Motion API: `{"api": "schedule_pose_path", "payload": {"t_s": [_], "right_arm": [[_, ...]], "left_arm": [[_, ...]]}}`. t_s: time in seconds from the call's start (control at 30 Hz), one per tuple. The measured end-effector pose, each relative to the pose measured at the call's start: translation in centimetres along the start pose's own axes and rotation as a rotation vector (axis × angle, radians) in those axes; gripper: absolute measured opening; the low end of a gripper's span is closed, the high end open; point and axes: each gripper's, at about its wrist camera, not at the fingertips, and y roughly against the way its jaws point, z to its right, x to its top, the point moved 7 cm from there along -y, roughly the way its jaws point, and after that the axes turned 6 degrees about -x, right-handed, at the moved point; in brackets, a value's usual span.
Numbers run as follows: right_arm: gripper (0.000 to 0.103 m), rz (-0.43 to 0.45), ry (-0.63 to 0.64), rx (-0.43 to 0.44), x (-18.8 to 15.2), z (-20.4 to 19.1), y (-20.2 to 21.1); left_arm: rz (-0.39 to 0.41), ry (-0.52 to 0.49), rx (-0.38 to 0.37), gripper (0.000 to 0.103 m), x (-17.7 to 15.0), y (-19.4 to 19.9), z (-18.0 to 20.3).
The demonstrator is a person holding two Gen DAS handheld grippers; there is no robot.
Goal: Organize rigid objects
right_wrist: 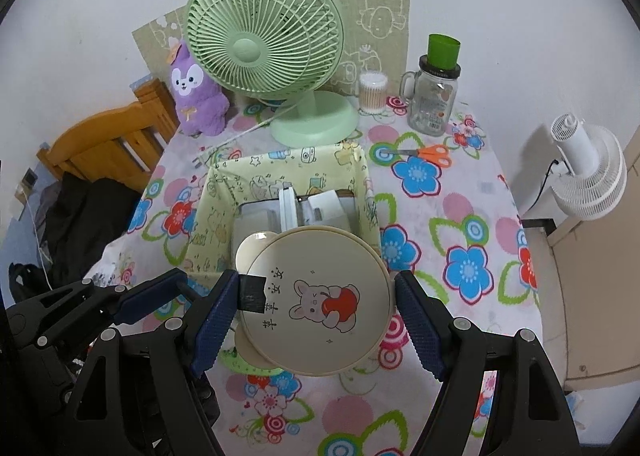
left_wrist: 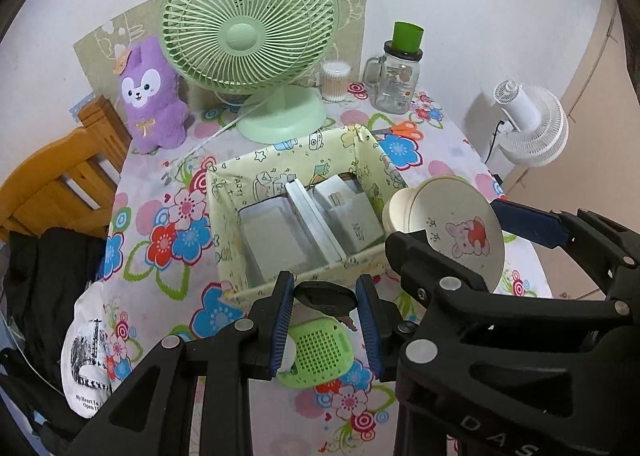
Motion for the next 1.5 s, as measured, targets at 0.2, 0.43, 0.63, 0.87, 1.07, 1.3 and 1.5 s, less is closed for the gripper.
{"api": "schedule_pose_path", "payload": {"t_s": [0.2, 0.43, 0.63, 0.87, 1.07, 1.3, 1.5], "right_arm": [[0.080, -0.023, 0.007, 0.009, 1.4, -0.1, -1.7], [0.080, -0.039, 0.022, 0.022, 3.3, -0.2, -3.7], [0.080, -0.055, 0.028, 0.046, 4.7, -0.3, -5.8], [0.080, -0.077, 0.022, 0.057, 5.6, -0.5, -8.1], [0.080, -0.094, 0.021, 0.067, 6.1, -0.6, -9.8], [0.080, -0.108, 0.025, 0.070, 6.5, -0.6, -11.3], [0.080, -0.109, 0.020, 0.072, 7.1, -0.4, -12.3]], "left_arm": [[-0.011, 0.009, 0.011, 0.032, 1.3, -1.5, -0.8], [-0.012, 0.022, 0.031, 0.032, 3.1, -3.4, -2.0], [-0.026, 0.035, 0.042, 0.032, 4.3, -5.4, -3.2], [-0.034, 0.051, 0.048, 0.032, 5.1, -7.2, -4.2], [-0.028, 0.057, 0.072, 0.032, 5.6, -8.6, -5.0], [-0.013, 0.080, 0.080, 0.032, 6.2, -9.9, -5.8], [-0.007, 0.097, 0.081, 0.032, 6.6, -11.0, -6.4]]}}
